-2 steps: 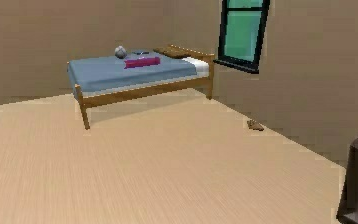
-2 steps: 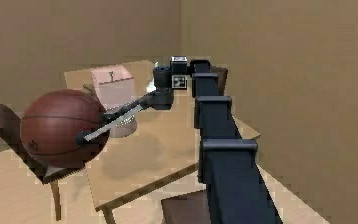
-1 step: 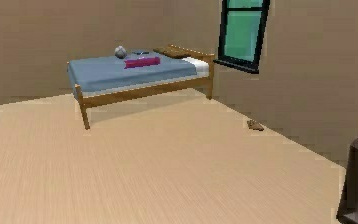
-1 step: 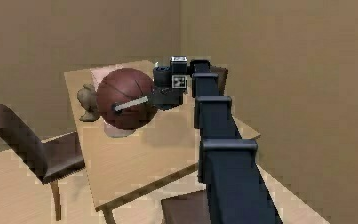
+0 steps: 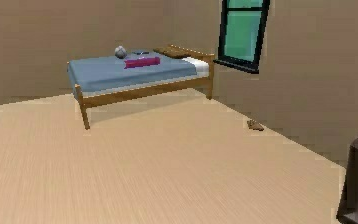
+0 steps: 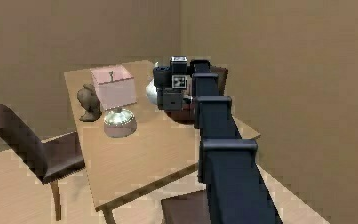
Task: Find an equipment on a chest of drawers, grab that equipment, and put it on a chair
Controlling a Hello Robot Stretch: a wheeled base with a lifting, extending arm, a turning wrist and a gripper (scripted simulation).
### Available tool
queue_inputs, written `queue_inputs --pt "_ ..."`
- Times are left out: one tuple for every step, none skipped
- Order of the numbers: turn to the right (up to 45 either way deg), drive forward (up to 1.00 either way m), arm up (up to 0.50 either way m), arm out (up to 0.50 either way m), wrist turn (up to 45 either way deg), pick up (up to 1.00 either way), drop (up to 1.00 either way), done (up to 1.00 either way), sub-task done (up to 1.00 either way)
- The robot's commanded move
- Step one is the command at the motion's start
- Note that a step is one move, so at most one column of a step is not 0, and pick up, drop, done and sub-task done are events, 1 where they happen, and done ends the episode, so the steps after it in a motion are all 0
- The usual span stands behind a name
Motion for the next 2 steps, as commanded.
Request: queue_inputs --pt "0.0 0.0 0.0 0.0 42.0 0.0 0.0 0.0 0.0" --pt "0.0 0.0 -0.34 0.0 0.0 0.0 0.0 0.0 0.0"
